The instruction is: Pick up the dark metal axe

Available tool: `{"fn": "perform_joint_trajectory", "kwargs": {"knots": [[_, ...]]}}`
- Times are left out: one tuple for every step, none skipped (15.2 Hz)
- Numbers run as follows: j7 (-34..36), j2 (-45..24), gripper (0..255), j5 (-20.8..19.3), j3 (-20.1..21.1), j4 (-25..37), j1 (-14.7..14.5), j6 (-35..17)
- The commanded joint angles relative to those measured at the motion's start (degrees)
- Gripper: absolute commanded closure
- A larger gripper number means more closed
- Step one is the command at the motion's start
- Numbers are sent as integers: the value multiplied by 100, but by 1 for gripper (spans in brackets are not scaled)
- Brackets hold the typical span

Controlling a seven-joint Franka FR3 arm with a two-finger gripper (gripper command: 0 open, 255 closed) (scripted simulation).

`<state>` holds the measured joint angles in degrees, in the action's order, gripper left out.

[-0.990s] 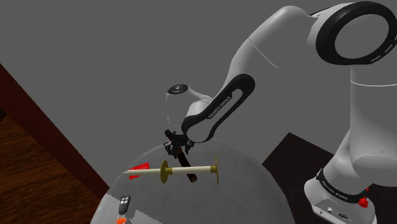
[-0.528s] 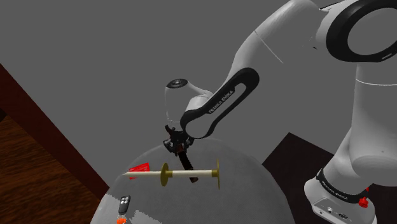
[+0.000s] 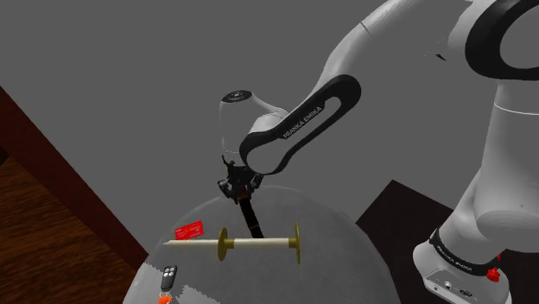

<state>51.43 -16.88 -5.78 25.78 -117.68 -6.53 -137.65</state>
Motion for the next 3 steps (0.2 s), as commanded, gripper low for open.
{"fn": "perform_joint_trajectory", "kwargs": {"knots": [[-47,104,255,67,26,38,32,125],[-50,112,255,72,28,40,33,135],[-50,112,255,72,28,41,33,135]]}}
